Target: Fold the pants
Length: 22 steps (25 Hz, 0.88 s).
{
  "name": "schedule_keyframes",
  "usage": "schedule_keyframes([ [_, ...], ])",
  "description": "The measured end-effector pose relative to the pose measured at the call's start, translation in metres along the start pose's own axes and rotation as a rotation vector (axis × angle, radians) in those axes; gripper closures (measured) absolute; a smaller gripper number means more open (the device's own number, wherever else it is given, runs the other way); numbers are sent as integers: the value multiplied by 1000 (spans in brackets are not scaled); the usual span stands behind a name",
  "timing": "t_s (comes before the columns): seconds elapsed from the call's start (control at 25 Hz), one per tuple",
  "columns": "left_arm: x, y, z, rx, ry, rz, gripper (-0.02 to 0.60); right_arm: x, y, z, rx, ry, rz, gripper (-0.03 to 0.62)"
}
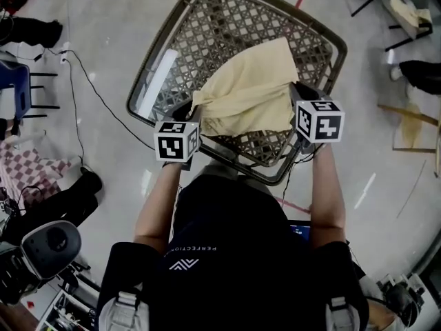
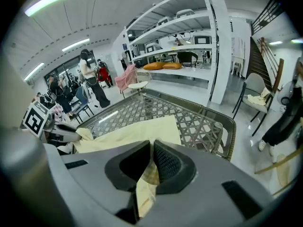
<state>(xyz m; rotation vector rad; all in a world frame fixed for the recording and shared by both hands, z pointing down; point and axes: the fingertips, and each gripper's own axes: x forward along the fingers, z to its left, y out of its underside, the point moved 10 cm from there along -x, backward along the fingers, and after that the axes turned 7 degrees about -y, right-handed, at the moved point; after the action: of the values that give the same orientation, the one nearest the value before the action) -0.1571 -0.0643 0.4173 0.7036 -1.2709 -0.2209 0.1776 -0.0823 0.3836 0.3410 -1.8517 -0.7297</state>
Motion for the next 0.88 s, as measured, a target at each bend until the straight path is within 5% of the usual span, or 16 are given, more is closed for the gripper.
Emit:
schedule_keyframes([
  [0.88, 33, -8, 14, -52, 48, 88, 503, 95, -56, -25, -150, -20, 127, 546],
])
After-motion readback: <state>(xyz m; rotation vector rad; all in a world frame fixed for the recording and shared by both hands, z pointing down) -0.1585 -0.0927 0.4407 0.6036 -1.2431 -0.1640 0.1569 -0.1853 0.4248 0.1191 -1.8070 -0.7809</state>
